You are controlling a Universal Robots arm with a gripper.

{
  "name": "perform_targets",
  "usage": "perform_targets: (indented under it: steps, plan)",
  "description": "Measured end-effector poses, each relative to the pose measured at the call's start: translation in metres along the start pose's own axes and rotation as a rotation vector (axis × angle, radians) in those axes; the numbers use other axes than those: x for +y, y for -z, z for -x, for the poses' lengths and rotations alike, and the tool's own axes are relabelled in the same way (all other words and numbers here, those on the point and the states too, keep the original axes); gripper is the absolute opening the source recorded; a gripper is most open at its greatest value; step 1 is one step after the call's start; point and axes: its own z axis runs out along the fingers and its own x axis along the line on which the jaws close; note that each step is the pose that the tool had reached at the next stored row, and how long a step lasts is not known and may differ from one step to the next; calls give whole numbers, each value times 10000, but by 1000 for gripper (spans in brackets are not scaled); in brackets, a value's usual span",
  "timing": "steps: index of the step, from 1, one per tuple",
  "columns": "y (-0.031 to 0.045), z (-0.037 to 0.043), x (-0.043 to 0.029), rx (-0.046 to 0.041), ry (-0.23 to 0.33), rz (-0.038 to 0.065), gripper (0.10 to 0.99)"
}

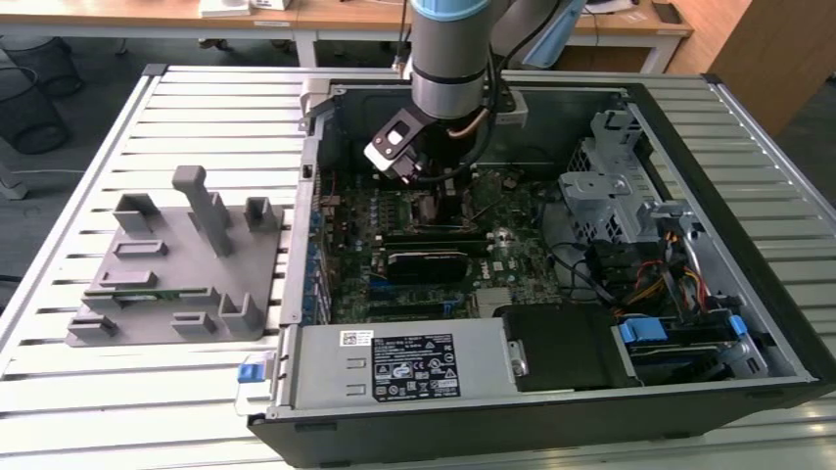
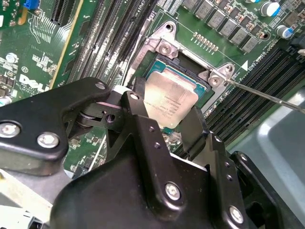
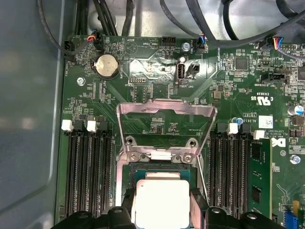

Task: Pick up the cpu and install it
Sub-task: 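Place the cpu into insertion slot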

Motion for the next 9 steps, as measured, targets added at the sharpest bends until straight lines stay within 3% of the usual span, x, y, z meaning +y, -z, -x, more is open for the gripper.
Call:
perform_targets:
  steps: [9]
  plan:
    - [-33,-15,-2,0,-8,0,537]
